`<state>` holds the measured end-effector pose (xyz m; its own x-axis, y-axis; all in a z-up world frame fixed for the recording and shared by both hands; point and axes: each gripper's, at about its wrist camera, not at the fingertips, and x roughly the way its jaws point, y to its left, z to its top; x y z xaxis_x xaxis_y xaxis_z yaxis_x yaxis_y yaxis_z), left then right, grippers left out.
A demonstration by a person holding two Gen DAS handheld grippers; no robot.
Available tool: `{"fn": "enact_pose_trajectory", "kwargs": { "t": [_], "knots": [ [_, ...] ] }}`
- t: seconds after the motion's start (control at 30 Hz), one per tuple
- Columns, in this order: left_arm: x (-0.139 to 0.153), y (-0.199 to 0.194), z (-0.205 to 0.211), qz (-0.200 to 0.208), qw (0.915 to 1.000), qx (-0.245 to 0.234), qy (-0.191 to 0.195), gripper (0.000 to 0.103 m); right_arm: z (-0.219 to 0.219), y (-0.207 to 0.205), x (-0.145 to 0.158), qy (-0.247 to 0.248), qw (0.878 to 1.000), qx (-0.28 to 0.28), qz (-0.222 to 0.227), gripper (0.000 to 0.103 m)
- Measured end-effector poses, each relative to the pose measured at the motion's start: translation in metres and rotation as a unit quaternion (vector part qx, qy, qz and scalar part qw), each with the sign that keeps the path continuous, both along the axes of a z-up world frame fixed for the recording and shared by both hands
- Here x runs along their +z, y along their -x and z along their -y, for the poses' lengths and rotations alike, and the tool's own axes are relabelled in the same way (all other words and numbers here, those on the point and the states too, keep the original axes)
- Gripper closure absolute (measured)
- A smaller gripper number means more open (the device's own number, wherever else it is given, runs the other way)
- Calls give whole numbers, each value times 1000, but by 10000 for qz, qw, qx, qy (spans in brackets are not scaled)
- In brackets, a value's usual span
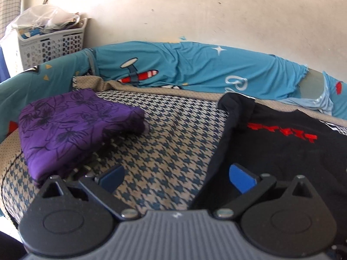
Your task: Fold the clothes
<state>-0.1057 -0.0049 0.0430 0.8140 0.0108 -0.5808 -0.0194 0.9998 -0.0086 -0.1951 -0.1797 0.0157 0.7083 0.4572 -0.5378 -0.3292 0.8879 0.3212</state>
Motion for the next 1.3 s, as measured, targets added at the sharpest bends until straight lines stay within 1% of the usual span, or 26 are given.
{"fn": "enact_pose_trajectory", "kwargs": {
  "t": [0.2,0.4,0.57,0.67,0.87,1.1,1.3],
  "knots": [
    [-19,0,28,-368,9978,-539,116,0,39,10,0,21,9979,-647,-80,75],
    [-35,3,45,-610,9951,-783,1,0,76,12,8,73,9913,-1317,-32,75],
    [-38,5,55,-640,9936,-929,-96,0,108,4,15,149,9843,-1761,-32,75],
    [-42,5,59,-691,9931,-947,-92,0,127,-2,19,154,9818,-1895,-42,75],
    [-43,1,65,-725,9929,-936,-116,0,155,-19,23,346,9795,-1982,-89,75],
    [-51,-5,71,-836,9921,-932,-123,0,188,-54,15,260,9779,-2019,-475,75],
    [-61,-12,70,-1058,9907,-853,-62,0,223,-87,-3,158,9715,-2210,-843,75]
  ]
}}
